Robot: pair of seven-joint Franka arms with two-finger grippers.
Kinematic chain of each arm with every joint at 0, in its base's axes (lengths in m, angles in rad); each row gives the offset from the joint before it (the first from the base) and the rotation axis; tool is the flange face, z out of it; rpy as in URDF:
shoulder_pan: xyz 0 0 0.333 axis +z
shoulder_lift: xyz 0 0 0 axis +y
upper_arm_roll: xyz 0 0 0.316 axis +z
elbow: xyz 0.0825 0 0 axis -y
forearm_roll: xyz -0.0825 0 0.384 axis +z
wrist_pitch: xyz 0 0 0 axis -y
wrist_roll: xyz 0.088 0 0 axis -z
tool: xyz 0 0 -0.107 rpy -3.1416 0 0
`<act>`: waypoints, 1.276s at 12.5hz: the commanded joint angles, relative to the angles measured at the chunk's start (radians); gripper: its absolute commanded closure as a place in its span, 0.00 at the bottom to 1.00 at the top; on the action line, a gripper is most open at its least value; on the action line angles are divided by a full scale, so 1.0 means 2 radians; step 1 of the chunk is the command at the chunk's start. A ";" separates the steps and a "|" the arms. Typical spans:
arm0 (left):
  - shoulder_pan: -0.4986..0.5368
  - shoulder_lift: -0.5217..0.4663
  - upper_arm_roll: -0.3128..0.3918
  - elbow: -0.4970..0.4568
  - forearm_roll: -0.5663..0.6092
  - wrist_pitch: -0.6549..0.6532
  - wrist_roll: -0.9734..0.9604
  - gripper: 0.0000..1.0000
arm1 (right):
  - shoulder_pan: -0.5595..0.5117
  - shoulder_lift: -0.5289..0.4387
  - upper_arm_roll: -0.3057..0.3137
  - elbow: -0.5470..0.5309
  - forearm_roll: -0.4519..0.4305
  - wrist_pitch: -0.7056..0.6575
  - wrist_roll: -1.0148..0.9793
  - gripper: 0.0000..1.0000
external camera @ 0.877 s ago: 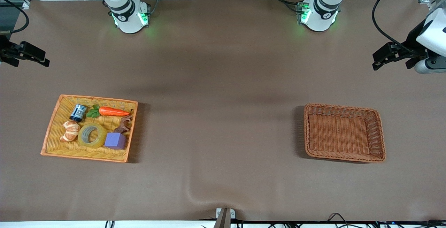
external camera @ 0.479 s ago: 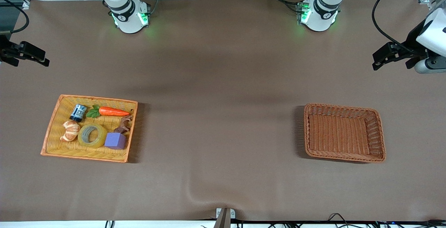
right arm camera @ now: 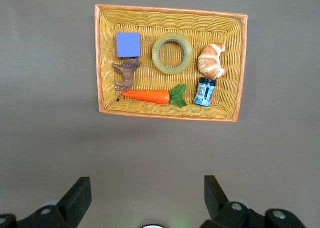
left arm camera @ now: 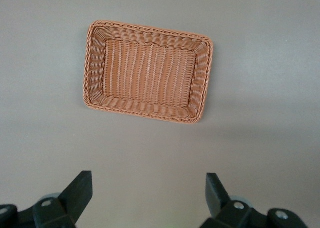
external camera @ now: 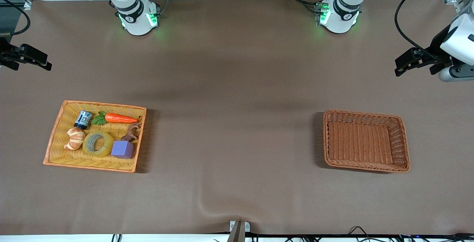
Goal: Transfer tape with both arms
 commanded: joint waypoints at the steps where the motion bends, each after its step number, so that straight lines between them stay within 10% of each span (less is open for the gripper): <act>1: 0.000 0.001 0.002 0.000 -0.005 -0.007 0.006 0.00 | -0.012 0.006 0.010 -0.007 -0.007 0.014 -0.006 0.00; 16: -0.002 0.012 0.000 -0.006 -0.006 0.014 0.005 0.00 | -0.049 0.313 0.010 0.002 -0.005 0.302 -0.080 0.00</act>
